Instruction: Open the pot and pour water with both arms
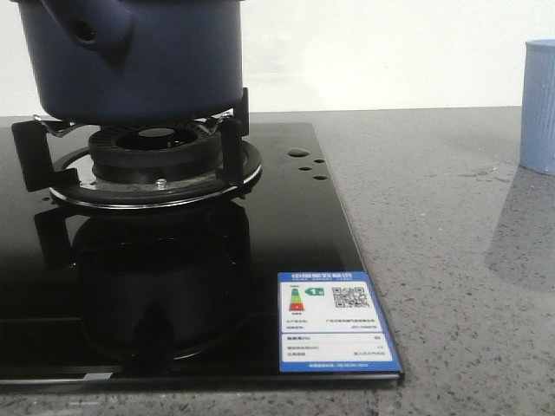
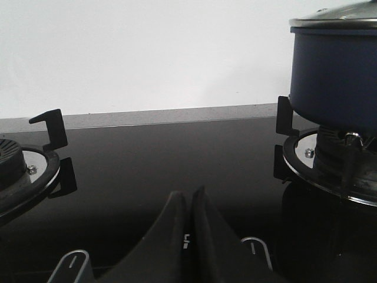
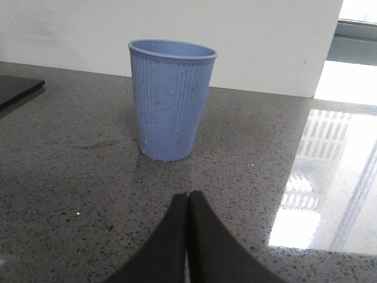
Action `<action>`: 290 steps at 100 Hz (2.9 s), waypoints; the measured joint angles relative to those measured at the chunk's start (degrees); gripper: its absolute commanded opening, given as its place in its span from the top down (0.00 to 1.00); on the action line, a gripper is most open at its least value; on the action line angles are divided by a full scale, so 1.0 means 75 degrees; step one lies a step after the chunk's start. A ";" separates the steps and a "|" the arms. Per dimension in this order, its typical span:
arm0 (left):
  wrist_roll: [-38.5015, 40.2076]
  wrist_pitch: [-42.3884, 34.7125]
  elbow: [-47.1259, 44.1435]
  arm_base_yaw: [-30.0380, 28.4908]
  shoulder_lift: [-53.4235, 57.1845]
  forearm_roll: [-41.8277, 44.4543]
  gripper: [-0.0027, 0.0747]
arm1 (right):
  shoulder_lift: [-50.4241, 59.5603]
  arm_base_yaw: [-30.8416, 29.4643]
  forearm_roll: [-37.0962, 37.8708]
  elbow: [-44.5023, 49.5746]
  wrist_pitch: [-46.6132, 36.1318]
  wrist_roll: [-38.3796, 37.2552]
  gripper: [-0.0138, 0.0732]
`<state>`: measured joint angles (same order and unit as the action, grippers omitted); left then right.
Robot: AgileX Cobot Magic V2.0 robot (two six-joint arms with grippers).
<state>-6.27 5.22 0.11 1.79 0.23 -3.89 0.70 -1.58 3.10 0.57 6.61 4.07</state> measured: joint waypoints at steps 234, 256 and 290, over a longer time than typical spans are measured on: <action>0.0026 -0.0527 0.0030 0.0000 0.0000 -0.5088 0.99 | 0.0000 0.0000 -0.4662 -0.0016 -0.0330 0.0000 0.91; 0.0011 -0.0068 0.1205 0.0000 -0.0063 -0.4039 0.99 | -0.0110 0.0000 -0.3667 -0.0931 0.0278 0.0000 0.91; -0.0899 0.1677 0.4155 0.0089 -0.2414 -0.2750 0.99 | -0.3028 0.0165 -0.1824 -0.3630 0.1951 0.0000 0.91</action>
<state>-13.01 17.80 31.27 2.46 -17.87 -24.51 -22.01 -0.35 -10.58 -26.65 21.25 4.07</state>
